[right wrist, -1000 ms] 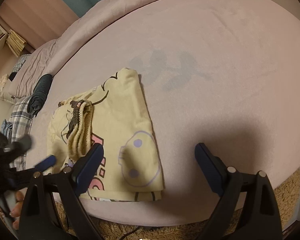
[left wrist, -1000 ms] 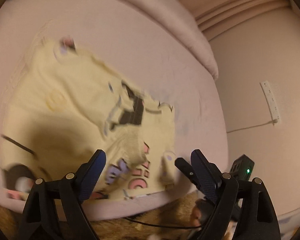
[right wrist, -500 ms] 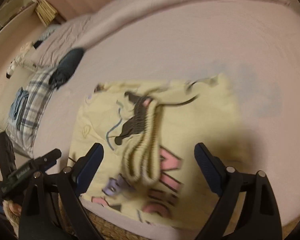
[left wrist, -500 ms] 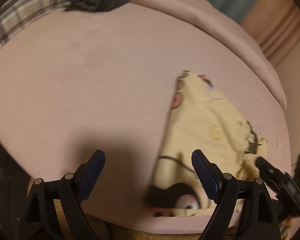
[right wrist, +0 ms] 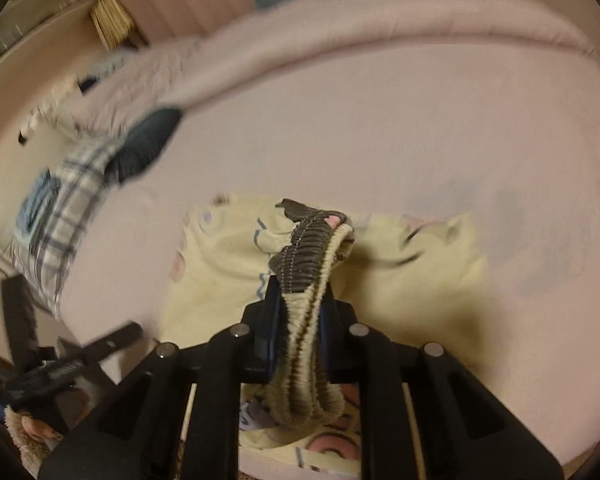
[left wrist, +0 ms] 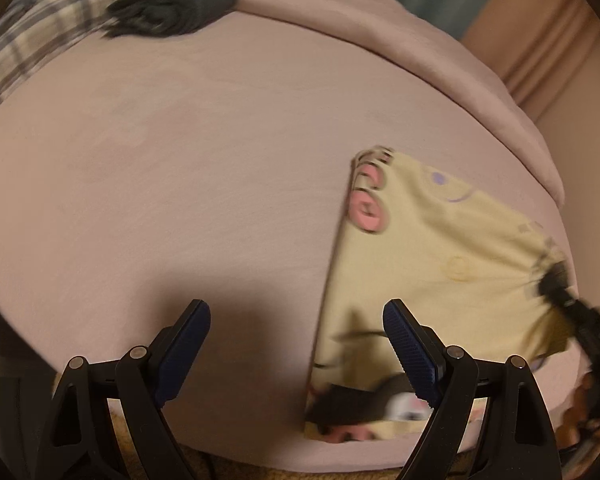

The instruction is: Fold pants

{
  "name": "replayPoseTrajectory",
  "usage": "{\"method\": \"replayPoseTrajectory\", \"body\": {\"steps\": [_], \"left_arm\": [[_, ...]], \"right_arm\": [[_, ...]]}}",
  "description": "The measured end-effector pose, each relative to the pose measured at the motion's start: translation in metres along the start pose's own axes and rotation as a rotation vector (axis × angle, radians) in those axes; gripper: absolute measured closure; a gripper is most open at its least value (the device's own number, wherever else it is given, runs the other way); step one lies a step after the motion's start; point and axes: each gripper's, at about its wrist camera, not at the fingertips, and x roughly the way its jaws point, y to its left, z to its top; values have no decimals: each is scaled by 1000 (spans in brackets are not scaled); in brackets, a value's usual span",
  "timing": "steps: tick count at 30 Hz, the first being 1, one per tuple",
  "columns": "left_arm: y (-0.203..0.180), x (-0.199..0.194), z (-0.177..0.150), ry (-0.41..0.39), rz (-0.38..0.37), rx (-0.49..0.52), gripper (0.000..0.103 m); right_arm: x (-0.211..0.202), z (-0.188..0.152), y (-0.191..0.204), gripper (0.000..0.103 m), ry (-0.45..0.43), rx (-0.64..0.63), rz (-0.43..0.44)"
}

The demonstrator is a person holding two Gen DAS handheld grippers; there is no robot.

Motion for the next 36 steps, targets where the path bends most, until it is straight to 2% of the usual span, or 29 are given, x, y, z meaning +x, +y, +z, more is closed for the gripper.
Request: {"method": "replayPoseTrajectory", "body": {"steps": [3,7,11,16,20,23,24,28,32,33,34,36], "left_arm": [[-13,9,2,14,-13,35,15],[-31,29,-2,61,-16,93,15],[-42,47,-8,111,9,134,16],[-50,52,-10,80,74,185,16],[-52,51,-13,77,83,195,16],[-55,49,-15,82,81,206,16],[-54,48,-16,85,79,208,16],[-51,46,-13,105,72,199,16],[-50,44,2,133,29,183,30],[-52,43,10,132,6,172,33],[-54,41,15,126,-8,165,34],[-62,37,31,92,-37,161,38]], "right_arm": [[-16,0,-22,87,-20,0,-71],[16,-16,-60,86,99,58,-196],[36,-28,-80,83,141,91,-209],[37,-23,-70,78,146,59,-233],[23,-16,-62,63,117,58,-296],[6,-14,-48,51,67,-2,-335],[2,-13,-44,47,55,-17,-336],[-13,-11,-28,45,20,-63,-272],[1,-19,-10,46,69,-72,-103],[8,-24,-3,50,94,-77,-71],[16,-29,1,58,116,-86,-53],[33,-41,10,69,164,-112,-44]]}}
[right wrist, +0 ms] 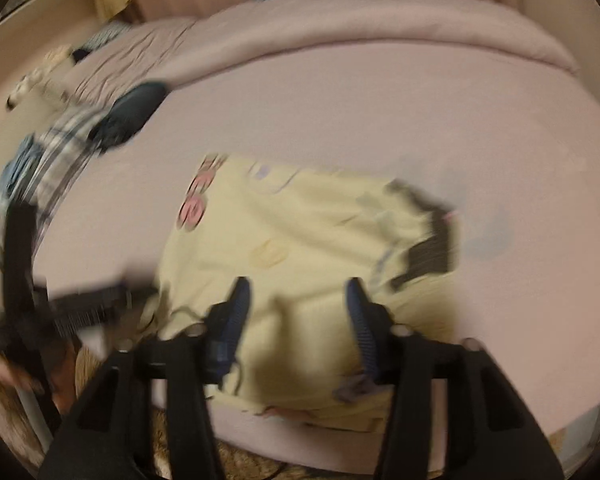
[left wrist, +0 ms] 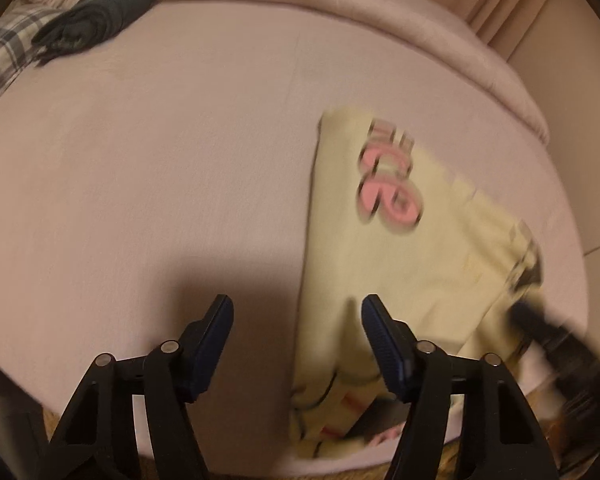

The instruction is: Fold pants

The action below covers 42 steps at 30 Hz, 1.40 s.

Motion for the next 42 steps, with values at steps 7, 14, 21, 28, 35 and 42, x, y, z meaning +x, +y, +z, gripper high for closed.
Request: {"method": "replayPoseTrajectory", "body": {"steps": [7,14,21,28,35,42], "left_arm": [[-31,19,35,-1,-86,74,56],[-46,65,62,28,53,107,56],[-37,65,76,33,70,30,56],[-36,26,22,84,-57,67,56],[-38,19,-37,90,-74,66,56],[-30,9,-62,40,-44,22,56]], "right_arm": [[26,-16,7,71,60,1,-5],[18,-32,3,72,62,10,-5],[14,-37,-2,72,63,14,-4],[2,-22,-16,67,51,66,41],[6,11,-11,68,23,41,74],[49,35,17,70,87,-29,54]]}}
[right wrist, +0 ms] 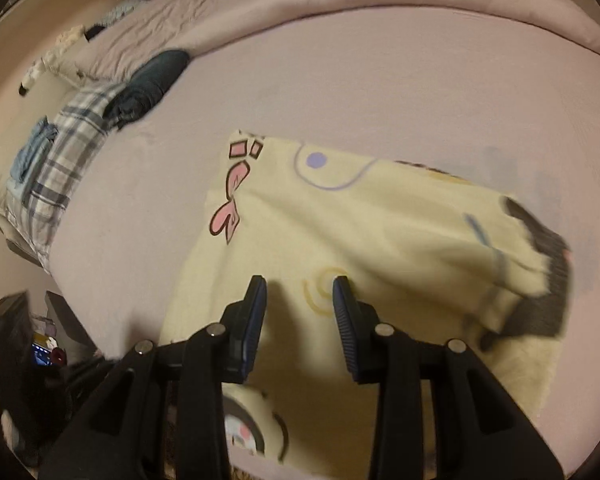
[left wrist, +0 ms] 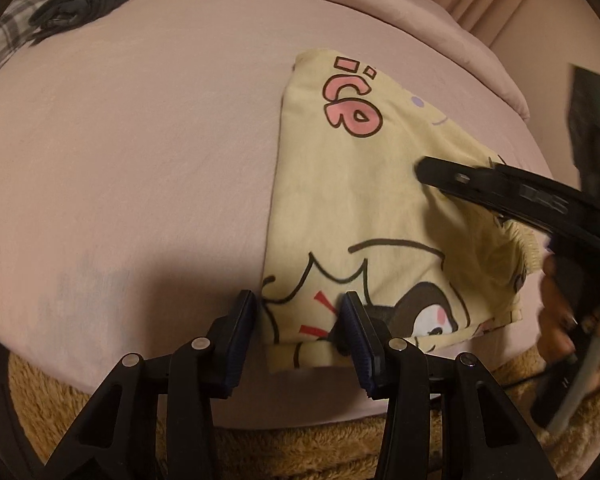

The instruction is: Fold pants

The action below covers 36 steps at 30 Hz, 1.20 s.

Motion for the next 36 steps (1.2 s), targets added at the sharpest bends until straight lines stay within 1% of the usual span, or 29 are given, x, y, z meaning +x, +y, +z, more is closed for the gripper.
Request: {"method": "replayPoseTrajectory", "body": {"steps": [1,2,3,6,9,11,12,14,15,16,17,18,19,20,22,23,24,26,27,28,29,31,32,33,34,35,36], "left_arm": [[0,-1,-1,-5,2,-2,56],[0,-1,-2,-10,2,-8,56],[1,-3,-5,-14,0,-11,56],[0,-4,-9,-25,-7,-4,56],[-2,-4,-9,-21,-12,4,56],[-6,-2,-2,-5,-10,16,56],[-6,-2,0,5,-14,12,56],[-1,-6,4,25,-32,-22,55],[0,-7,7,29,-46,-43,52],[3,-10,10,27,-67,-68,49],[4,-9,12,19,-80,-84,42],[6,-11,13,5,-90,-98,31],[8,-11,16,-12,-93,-113,28],[11,-12,14,-17,-87,-121,25],[11,-5,13,-5,-75,-121,24],[10,-3,11,5,-71,-113,24],[8,1,8,8,-61,-93,24],[3,0,-1,-14,-22,-46,24],[2,-3,-7,-27,-3,-22,24],[0,-3,-10,-35,5,-9,24],[1,-4,-12,-36,11,-5,26],[2,-5,-13,-35,32,3,41],[1,-6,-13,-38,29,4,60],[1,-7,-13,-26,-9,1,80],[1,-8,-12,-3,-42,-7,87],[-1,-10,-12,2,-35,-15,87],[-2,-16,-12,-6,-28,-15,87]], "right_arm": [[2,-1,0,73,-10,-15,-45],[2,-2,-1,73,-25,-26,-102],[1,-1,-3,73,-34,-26,-140],[-7,-1,-22,76,-39,28,-170],[-20,-7,-44,77,-47,76,-219],[-34,-12,-58,76,-50,121,-178],[-41,-15,-63,74,-53,138,-165],[-59,-24,-71,73,-72,163,-160],[-73,-32,-74,69,-93,170,-153],[-82,-37,-75,61,-108,177,-138],[-88,-42,-77,55,-118,185,-125],[-98,-51,-81,42,-133,202,-114],[-103,-57,-82,36,-138,211,-119],[-106,-62,-83,35,-133,215,-134],[-106,-72,-89,36,-113,217,-157],[-104,-78,-94,36,-99,227,-150],[-98,-80,-100,36,-79,243,-138],[-84,-88,-108,36,-26,286,-111],[-79,-93,-109,37,-17,293,-109],[-79,-96,-108,40,-37,279,-121],[-81,-98,-105,43,-51,261,-131],[-81,-97,-100,71,-59,243,-104],[-80,-97,-100,73,-57,248,-96],[-82,-97,-98,77,-58,237,-104],[-83,-95,-96,81,-61,232,-98],[-88,-95,-97,82,-70,236,-82],[-97,-93,-97,83,-91,242,-47]]}}
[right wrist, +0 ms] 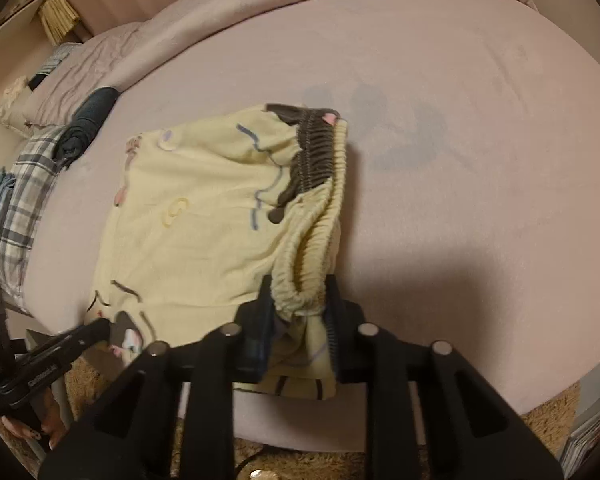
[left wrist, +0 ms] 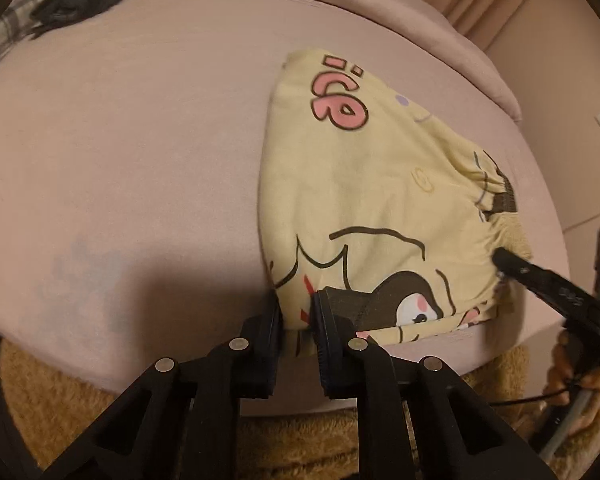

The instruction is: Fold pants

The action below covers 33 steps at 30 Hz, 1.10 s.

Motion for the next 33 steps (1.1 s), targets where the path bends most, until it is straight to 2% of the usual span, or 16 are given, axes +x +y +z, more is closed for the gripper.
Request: {"method": "replayPoseTrajectory", "body": {"steps": [2,6,10,12,18,20,21,22,24,27,30,33], "left_arm": [[-2,-15,0,-31,-25,6,87],[7,-25,-1,-22,-69,-14,87],[23,-7,-1,33,1,-44,87],[26,-1,-4,56,-2,-57,87],[27,-6,-4,56,-11,-55,87],[23,-5,-4,54,-4,-48,87],[21,-6,-2,52,1,-44,86],[20,-9,0,46,8,-38,84],[15,-16,9,5,28,-26,66],[10,-32,19,-92,1,-21,42],[3,-39,30,-149,-61,14,35],[-3,-22,38,-122,-70,29,35]], "right_arm": [[-14,5,2,83,-28,2,36],[-29,6,-4,86,-52,6,12],[-7,0,-12,86,11,49,-25],[5,-4,-12,85,46,53,-46],[10,-2,-12,77,65,44,-73],[8,-1,-12,70,64,42,-97],[5,0,-13,62,62,45,-113],[6,3,-10,55,62,49,-128],[1,5,-12,52,63,39,-147],[-9,12,-3,51,48,-4,-200],[-17,25,19,44,-6,-47,-233],[-19,34,36,40,-46,-81,-191]]}}
